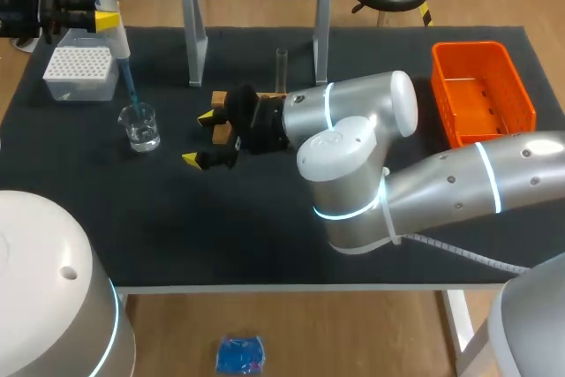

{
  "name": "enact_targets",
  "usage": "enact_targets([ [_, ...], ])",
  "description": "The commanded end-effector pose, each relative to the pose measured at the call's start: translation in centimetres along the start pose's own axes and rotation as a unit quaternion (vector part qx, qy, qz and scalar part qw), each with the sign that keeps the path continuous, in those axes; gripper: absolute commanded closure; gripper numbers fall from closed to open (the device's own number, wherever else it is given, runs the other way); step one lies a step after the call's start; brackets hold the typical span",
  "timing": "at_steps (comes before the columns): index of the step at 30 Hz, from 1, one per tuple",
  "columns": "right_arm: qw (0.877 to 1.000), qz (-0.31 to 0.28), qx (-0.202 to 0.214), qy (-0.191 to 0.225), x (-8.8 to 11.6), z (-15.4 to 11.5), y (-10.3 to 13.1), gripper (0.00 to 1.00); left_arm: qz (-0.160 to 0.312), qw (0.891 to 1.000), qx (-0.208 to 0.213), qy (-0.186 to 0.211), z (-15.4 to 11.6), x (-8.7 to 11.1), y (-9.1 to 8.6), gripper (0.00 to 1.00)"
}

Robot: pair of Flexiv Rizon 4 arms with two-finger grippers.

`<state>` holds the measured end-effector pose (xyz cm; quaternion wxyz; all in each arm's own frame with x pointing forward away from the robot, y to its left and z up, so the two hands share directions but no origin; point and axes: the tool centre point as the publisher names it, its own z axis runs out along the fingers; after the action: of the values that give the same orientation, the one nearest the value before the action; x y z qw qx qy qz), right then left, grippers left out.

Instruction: Invert the test tube, pick up the pipette, mount the tip to pipette, aspirate from beaker and dispense into the tube, eject the tip, return the pipette, and cap with the stopper.

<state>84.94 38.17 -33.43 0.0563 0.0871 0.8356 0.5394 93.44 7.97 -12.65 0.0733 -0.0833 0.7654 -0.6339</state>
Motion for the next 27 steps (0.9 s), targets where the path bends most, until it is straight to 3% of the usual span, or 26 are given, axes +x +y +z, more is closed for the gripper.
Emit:
enact_targets([
  [1, 1.000, 0.000, -0.003, -0.001, 0.0, 0.1, -0.1, 0.00, 0.001, 1.000, 0.008, 0.004, -0.4, -0.9, 1.2, 1.00],
  [13, 1.000, 0.000, -0.003, -0.001, 0.0, 0.1, -0.1, 0.00, -0.004, 1.000, 0.018, 0.010, -0.4, -2.7, 3.2, 1.00],
  [27, 1.000, 0.000, -0.003, -0.001, 0.0, 0.1, -0.1, 0.00, -0.013, 0.999, 0.028, 0.010, -0.3, -2.9, 4.8, 1.00],
])
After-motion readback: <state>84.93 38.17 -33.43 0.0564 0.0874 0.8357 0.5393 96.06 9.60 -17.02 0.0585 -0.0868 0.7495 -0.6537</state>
